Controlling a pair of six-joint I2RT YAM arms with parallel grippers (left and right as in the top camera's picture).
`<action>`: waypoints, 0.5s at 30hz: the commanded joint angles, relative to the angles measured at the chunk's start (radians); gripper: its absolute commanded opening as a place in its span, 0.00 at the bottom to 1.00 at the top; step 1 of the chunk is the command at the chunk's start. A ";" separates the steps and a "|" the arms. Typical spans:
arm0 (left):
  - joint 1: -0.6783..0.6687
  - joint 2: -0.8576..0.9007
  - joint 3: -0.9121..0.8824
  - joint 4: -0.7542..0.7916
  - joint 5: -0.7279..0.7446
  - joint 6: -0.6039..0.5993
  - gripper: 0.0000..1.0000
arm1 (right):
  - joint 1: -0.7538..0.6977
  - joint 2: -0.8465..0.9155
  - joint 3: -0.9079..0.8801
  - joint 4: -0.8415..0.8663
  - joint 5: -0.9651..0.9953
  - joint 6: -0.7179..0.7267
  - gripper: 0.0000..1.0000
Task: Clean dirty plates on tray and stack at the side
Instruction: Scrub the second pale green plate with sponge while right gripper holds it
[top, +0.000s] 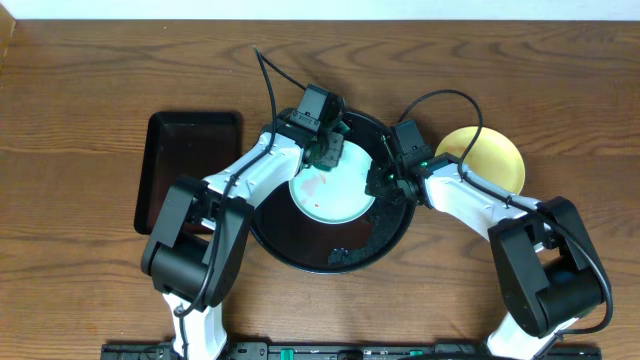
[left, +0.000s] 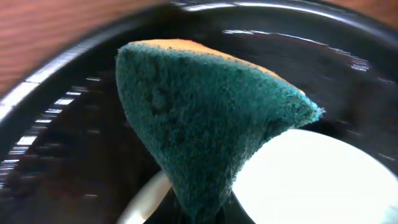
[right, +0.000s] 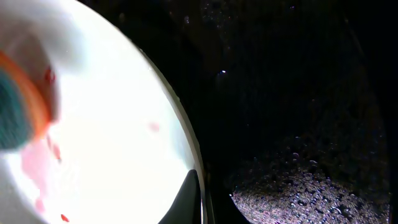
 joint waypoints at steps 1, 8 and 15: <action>0.002 0.047 -0.007 0.001 -0.150 0.009 0.07 | 0.009 0.050 -0.015 -0.010 -0.003 -0.010 0.01; -0.001 0.070 -0.007 -0.149 0.055 0.010 0.07 | 0.009 0.050 -0.015 -0.010 -0.003 -0.010 0.01; 0.000 0.069 -0.006 -0.418 0.115 0.029 0.07 | 0.009 0.050 -0.015 -0.008 -0.002 -0.010 0.01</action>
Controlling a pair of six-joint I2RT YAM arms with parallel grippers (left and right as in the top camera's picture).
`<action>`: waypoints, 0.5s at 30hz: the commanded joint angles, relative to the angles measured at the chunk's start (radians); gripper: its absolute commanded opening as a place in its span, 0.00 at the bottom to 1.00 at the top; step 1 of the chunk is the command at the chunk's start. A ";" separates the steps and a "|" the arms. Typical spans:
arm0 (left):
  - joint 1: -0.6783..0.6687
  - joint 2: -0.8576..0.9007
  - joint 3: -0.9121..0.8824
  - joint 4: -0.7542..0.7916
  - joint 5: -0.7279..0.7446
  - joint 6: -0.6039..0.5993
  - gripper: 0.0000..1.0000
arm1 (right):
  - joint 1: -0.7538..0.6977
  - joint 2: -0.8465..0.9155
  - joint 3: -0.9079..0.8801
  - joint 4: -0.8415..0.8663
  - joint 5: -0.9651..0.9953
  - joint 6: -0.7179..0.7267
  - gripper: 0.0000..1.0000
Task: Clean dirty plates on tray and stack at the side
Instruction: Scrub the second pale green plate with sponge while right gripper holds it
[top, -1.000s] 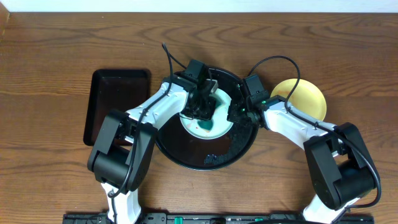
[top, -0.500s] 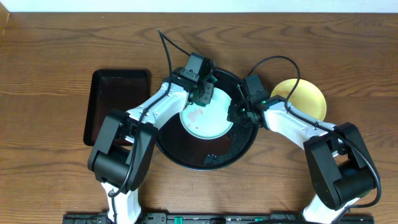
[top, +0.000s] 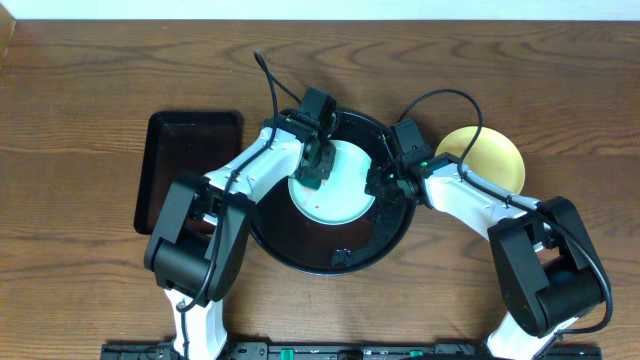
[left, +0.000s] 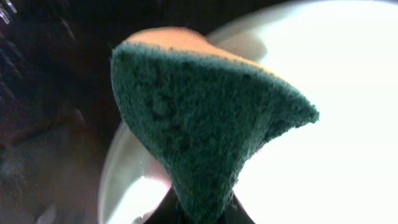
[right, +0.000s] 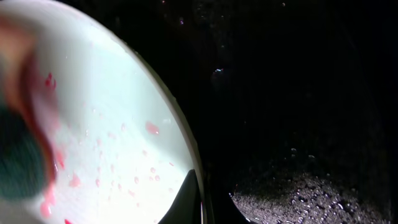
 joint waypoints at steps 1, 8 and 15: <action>-0.006 0.043 -0.048 -0.136 0.114 0.058 0.07 | 0.009 0.048 -0.016 -0.015 0.002 -0.008 0.01; -0.006 0.043 -0.048 -0.227 0.385 0.261 0.07 | 0.009 0.048 -0.016 -0.015 0.005 -0.008 0.01; -0.006 0.043 -0.048 -0.127 0.429 0.248 0.07 | 0.009 0.048 -0.016 -0.015 0.005 -0.008 0.01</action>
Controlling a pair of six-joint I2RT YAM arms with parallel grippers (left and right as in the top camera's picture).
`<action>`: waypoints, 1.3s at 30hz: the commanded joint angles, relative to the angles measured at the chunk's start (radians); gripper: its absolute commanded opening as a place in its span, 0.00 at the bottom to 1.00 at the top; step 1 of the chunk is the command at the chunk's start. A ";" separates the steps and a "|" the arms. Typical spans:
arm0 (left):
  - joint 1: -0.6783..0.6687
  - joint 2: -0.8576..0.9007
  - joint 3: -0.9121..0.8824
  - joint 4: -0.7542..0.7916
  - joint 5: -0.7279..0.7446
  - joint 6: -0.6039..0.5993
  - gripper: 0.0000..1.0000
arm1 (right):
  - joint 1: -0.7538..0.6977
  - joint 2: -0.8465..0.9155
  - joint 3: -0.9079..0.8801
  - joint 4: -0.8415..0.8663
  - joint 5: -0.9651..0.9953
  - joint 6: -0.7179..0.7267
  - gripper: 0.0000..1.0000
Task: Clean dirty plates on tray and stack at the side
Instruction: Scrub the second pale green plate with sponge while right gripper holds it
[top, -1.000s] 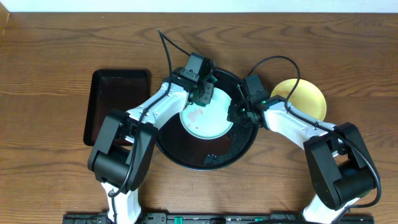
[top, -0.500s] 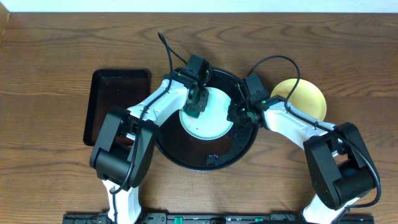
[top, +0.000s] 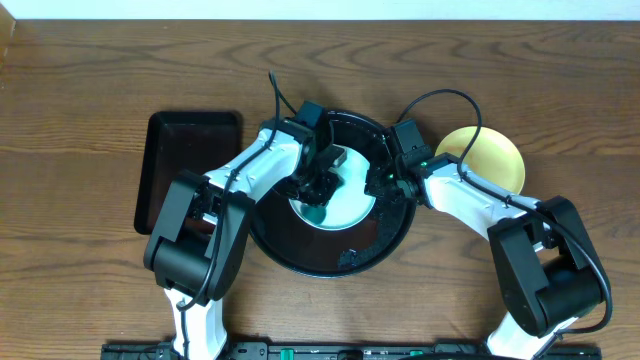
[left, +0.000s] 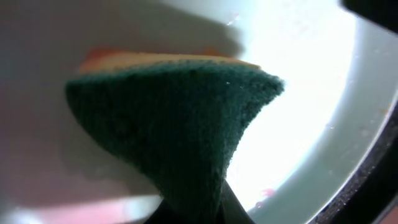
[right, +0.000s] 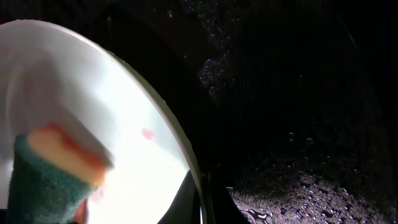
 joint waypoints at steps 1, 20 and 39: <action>-0.014 0.043 -0.024 0.068 0.113 0.019 0.07 | 0.009 0.047 -0.016 -0.015 0.010 -0.001 0.01; -0.014 0.043 -0.025 0.259 -0.745 -0.307 0.07 | 0.009 0.047 -0.016 -0.015 0.010 -0.001 0.01; -0.015 0.042 0.029 0.082 0.257 -0.070 0.07 | 0.009 0.047 -0.016 -0.012 0.011 -0.001 0.01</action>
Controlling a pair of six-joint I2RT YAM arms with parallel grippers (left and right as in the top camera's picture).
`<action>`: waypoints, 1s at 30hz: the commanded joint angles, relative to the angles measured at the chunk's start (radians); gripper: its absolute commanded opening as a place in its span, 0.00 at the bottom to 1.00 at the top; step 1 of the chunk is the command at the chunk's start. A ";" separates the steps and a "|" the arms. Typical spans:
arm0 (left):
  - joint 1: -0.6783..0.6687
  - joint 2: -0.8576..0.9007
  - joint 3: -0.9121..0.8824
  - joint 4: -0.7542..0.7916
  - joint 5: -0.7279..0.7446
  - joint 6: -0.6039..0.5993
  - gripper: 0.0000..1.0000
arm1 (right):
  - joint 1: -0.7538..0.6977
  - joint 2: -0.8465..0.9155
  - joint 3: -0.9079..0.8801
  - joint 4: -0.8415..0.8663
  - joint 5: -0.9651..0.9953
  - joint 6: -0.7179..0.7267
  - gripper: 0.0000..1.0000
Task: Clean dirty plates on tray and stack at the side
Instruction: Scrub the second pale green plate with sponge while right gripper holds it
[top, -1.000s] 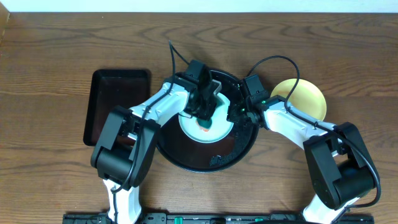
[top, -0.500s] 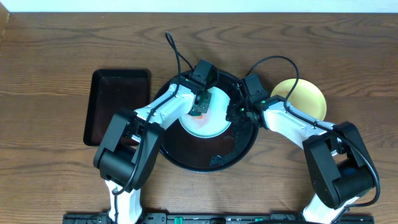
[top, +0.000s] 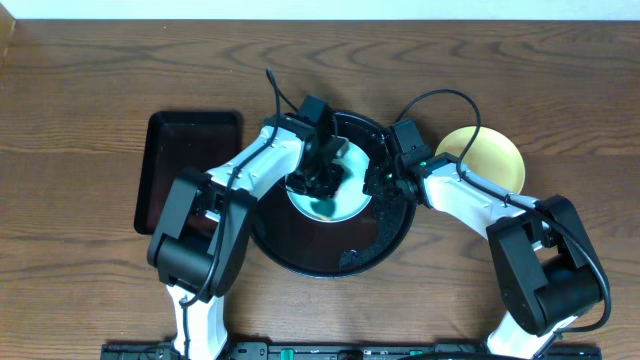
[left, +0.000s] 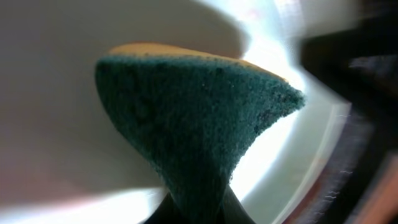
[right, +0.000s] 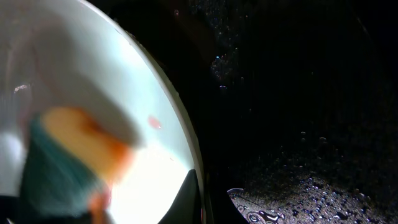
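A white plate lies in the round black basin. My left gripper is over the plate's middle, shut on a sponge with a green scouring face and an orange back. The sponge presses on the plate. My right gripper is shut on the plate's right rim, one finger above and one below. In the right wrist view the blurred sponge is at the lower left of the plate, and one small red spot shows near the rim.
A yellow plate lies on the table right of the basin, behind my right arm. A black rectangular tray sits to the left. Wet foam covers the basin floor.
The sponge has shifted a little up and to the right on the plate, and the left wrist has turned. My right gripper holds the rim as before. The red spot is unchanged.
The sponge was first held over the plate's far left rim, with red smears on the plate. Then it was on the smeared left part. Then it was lower on the plate with only one red spot showing, as now.
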 joint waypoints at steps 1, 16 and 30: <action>-0.010 0.021 -0.008 0.061 0.182 0.038 0.07 | 0.008 0.042 -0.018 -0.021 0.025 -0.005 0.01; -0.008 0.019 -0.005 0.274 -0.913 -0.166 0.07 | 0.008 0.042 -0.018 -0.022 0.025 -0.009 0.01; -0.006 -0.201 0.125 -0.207 -0.664 -0.222 0.07 | 0.007 0.040 -0.014 -0.023 0.016 -0.008 0.01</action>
